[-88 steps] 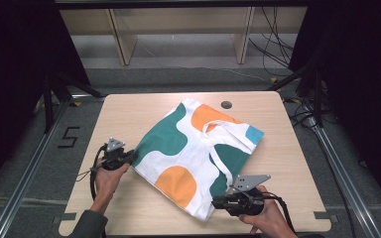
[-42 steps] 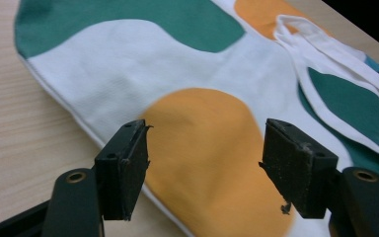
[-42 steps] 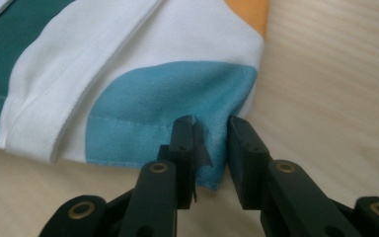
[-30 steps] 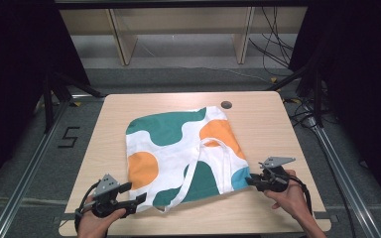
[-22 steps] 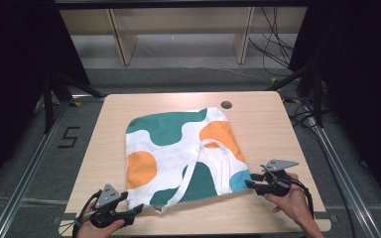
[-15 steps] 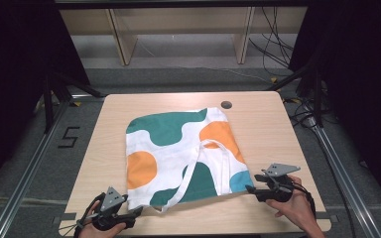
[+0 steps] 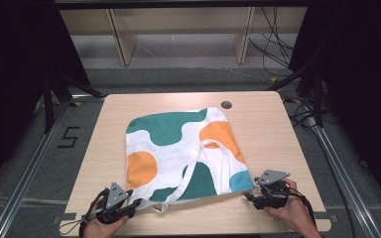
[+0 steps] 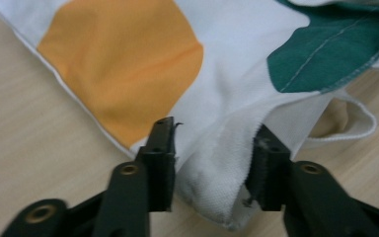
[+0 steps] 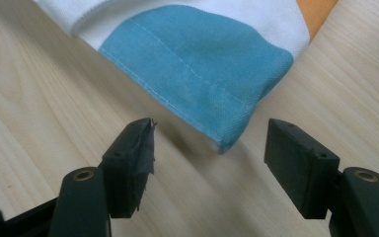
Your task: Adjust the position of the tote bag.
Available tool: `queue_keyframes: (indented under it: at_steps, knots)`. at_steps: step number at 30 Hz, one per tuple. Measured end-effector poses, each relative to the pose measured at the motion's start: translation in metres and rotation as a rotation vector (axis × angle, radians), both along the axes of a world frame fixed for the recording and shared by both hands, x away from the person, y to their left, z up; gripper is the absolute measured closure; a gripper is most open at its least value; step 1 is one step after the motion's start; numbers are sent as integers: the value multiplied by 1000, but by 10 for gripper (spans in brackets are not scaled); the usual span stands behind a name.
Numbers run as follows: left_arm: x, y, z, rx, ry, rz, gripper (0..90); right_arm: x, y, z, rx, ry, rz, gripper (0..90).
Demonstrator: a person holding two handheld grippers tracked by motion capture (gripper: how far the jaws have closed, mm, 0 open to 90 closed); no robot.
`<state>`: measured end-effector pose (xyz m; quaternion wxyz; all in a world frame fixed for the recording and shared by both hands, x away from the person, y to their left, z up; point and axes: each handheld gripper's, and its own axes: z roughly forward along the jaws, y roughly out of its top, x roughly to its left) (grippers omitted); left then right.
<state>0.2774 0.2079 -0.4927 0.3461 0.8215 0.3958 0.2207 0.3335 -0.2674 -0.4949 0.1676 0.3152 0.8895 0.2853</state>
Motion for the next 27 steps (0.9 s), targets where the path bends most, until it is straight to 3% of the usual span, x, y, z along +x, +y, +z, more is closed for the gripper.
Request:
queue_keyframes:
  at_steps: [1,2,3,6,7,8,9,10,11,12,13,14,15,17,20,21,23,24,25,27]
  knots:
    - [1,-1,1,-9,-24,-9,643,0,0,0,0,0,0,341]
    - [2,0,4,24,-28,-28,664,-1,3,-1,21,8,-18,328]
    - [3,-2,3,-13,-44,-12,688,2,0,0,-11,-12,-9,320]
    - [7,-1,4,-53,-34,9,728,-1,5,0,28,-11,-37,308]
    - [9,1,5,-46,-37,-3,741,1,6,0,43,-18,-27,308]
    - [9,0,6,-56,-48,7,757,2,5,1,15,-24,-26,311]
    - [8,-2,6,-100,-61,23,772,3,5,1,-7,-40,-34,315]
    - [8,-2,8,-93,-62,18,785,1,9,1,48,-20,-28,316]
    - [8,1,11,-50,-62,-6,792,1,10,1,37,-30,-25,316]
    - [8,0,11,-58,-68,-1,797,2,11,1,29,-43,-28,316]
    - [7,-1,11,-68,-69,7,801,3,13,1,-28,-74,-5,327]
    - [7,-2,10,-79,-77,12,801,3,13,1,-28,-74,-5,327]
    - [8,-1,10,-68,-87,-4,801,4,15,1,-34,-91,3,345]
    - [8,-1,9,-92,-67,11,800,5,18,3,-42,-99,9,387]
    - [7,-1,8,-102,-67,8,796,8,18,6,-39,-135,30,517]
    - [7,-3,7,-108,-63,9,792,6,21,7,16,-146,13,578]
    - [9,1,8,-46,-67,-25,780,6,20,13,49,-180,6,625]
    - [8,1,8,-39,-64,-24,772,6,20,15,42,-214,14,668]
    - [8,-1,5,-83,-59,9,764,6,21,17,28,-239,15,692]
    - [9,0,4,-72,-64,0,741,8,24,16,34,-231,-6,692]
